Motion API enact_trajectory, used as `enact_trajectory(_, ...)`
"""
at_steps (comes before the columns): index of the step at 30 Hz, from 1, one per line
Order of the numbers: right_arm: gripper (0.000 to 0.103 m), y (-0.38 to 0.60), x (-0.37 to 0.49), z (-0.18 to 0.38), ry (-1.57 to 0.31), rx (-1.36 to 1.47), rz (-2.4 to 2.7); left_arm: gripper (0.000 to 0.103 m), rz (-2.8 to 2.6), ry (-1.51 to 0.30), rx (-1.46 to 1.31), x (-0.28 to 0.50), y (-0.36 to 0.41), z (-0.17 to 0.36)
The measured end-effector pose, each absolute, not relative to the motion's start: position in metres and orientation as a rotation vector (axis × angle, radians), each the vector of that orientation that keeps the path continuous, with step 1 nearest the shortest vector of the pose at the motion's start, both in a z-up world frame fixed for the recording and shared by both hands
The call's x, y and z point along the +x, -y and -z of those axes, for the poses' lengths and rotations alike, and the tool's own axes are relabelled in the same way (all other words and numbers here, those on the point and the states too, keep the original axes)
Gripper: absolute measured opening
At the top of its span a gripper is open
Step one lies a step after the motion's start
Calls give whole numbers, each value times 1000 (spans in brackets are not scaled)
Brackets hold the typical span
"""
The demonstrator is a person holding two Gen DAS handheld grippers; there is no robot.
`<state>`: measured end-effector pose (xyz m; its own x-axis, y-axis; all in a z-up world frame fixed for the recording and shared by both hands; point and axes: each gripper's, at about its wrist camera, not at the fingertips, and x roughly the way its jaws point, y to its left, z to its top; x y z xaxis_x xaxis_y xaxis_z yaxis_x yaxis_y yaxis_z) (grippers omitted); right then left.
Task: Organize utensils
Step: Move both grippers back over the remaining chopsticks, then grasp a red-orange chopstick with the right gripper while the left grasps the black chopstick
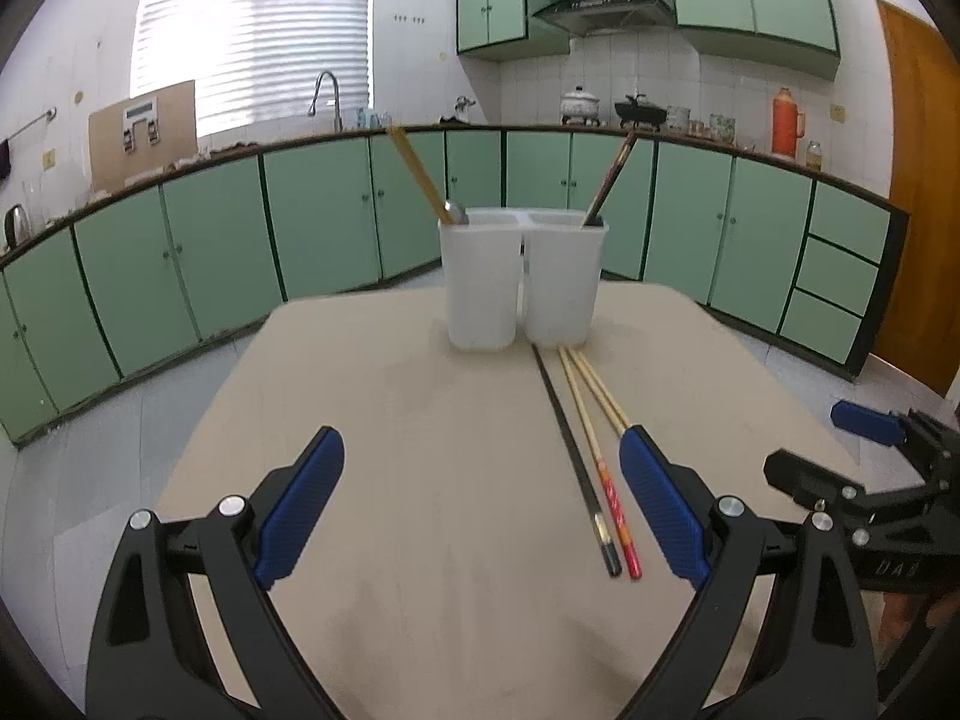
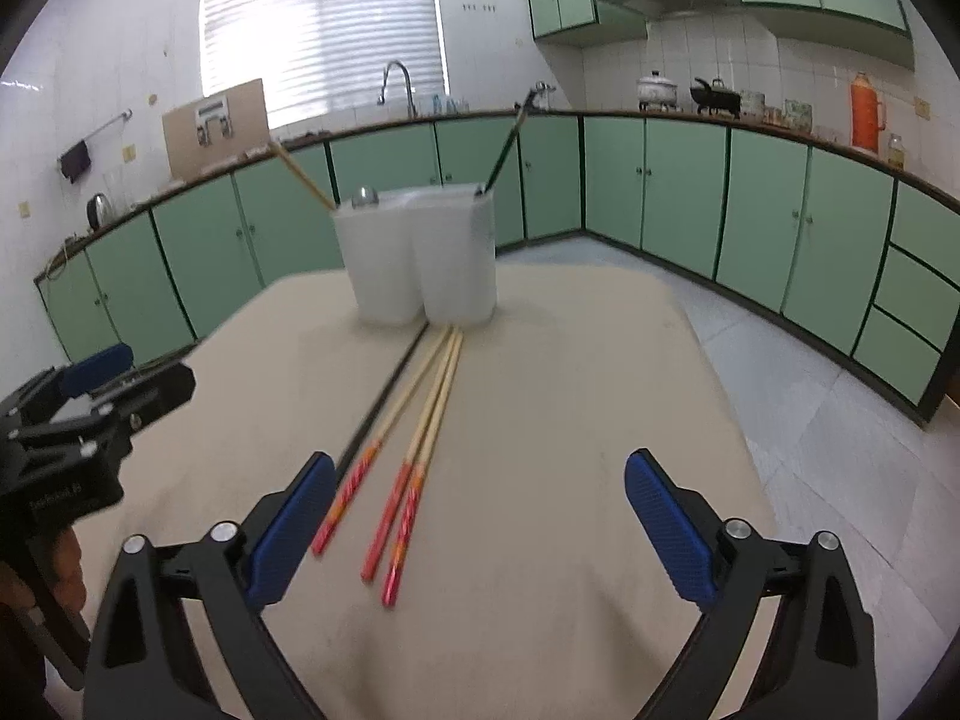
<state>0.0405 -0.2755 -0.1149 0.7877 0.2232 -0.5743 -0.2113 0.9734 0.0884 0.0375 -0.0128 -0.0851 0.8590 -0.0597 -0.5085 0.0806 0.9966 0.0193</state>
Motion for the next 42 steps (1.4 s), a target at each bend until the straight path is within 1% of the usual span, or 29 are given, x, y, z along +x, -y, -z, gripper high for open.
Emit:
enact_trajectory(6, 72, 262, 33, 134, -691, -15, -248, 90, 61, -577, 66, 31, 18, 100)
enact_trajectory(7, 67, 260, 31, 137, -703, -21, -252, 90, 58, -586, 69, 31, 18, 102)
enact_trajectory(11, 52, 256, 29, 145, -735, -32, -267, 90, 50, -614, 66, 30, 17, 109)
enact_trajectory(12, 49, 254, 29, 147, -742, -35, -270, 90, 47, -617, 63, 30, 16, 110)
enact_trajectory(13, 45, 253, 29, 147, -747, -35, -271, 90, 47, -619, 62, 29, 16, 110)
enact_trajectory(15, 42, 251, 28, 150, -760, -29, -276, 90, 46, -624, 61, 30, 17, 111)
enact_trajectory(18, 40, 247, 27, 156, -778, -24, -284, 90, 48, -627, 61, 29, 17, 111)
enact_trajectory(24, 31, 242, 27, 158, -794, -43, -285, 90, 48, -635, 53, 31, 15, 111)
enact_trajectory(27, 29, 238, 27, 159, -796, -58, -283, 90, 48, -640, 54, 32, 16, 112)
enact_trajectory(29, 23, 236, 28, 159, -796, -65, -290, 90, 49, -644, 56, 32, 17, 113)
enact_trajectory(31, 20, 233, 29, 159, -796, -77, -286, 90, 52, -649, 61, 32, 19, 114)
enact_trajectory(33, 13, 232, 29, 159, -798, -81, -287, 90, 57, -655, 63, 32, 21, 116)
enact_trajectory(34, 7, 233, 29, 159, -799, -80, -286, 90, 61, -658, 63, 32, 22, 116)
enact_trajectory(42, 6, 246, 30, 157, -797, -59, -258, 90, 93, -709, 83, 36, 36, 127)
